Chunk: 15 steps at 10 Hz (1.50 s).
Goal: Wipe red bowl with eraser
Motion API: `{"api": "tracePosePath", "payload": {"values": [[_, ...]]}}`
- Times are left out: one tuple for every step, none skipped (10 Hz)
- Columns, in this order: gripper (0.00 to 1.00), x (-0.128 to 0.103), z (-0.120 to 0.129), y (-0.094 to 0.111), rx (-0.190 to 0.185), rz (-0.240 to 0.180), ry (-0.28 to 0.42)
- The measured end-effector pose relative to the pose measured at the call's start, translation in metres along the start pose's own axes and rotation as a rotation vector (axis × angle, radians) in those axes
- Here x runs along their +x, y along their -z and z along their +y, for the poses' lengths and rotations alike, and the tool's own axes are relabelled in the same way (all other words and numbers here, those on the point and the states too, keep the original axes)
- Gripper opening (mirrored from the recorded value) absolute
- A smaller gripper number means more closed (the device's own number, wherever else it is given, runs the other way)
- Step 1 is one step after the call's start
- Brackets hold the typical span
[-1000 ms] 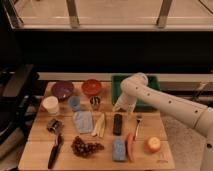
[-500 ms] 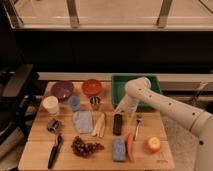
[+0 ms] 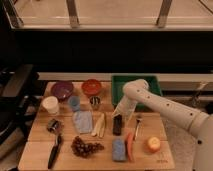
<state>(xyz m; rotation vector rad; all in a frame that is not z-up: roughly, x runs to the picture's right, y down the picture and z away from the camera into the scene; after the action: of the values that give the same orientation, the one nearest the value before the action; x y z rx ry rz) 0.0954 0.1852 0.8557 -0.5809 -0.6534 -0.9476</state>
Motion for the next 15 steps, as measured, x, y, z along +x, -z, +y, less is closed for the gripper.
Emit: {"api": "tracePosePath", "payload": {"values": [[0.35, -0.005, -0.002, -0.001, -0.005, -0.006, 0.015], [0.26, -0.010, -0.003, -0.001, -0.007, -0.012, 0.023], [0.17, -0.014, -0.004, 0.000, -0.004, -0.014, 0.028], [0.05, -0.020, -0.007, 0.004, 0.009, -0.011, 0.033], [0.01, -0.024, -0.010, 0.010, 0.023, -0.005, 0.040], [0.00, -0.031, -0.017, 0.022, 0.039, 0.001, 0.052], [0.00, -0.039, -0.031, 0.041, 0.064, -0.002, 0.073], [0.00, -0.046, -0.041, 0.058, 0.085, -0.011, 0.086], [0.00, -0.049, -0.048, 0.075, 0.109, -0.018, 0.092], [0.00, -0.052, -0.060, 0.101, 0.160, -0.026, 0.095], [0.00, -0.050, -0.073, 0.123, 0.207, -0.021, 0.098], [0.00, -0.045, -0.085, 0.141, 0.246, -0.012, 0.101], [0.00, -0.034, -0.098, 0.160, 0.283, 0.009, 0.101], [0.00, -0.016, -0.114, 0.179, 0.326, 0.033, 0.087], [0.00, -0.008, -0.120, 0.188, 0.345, 0.043, 0.079]]}}
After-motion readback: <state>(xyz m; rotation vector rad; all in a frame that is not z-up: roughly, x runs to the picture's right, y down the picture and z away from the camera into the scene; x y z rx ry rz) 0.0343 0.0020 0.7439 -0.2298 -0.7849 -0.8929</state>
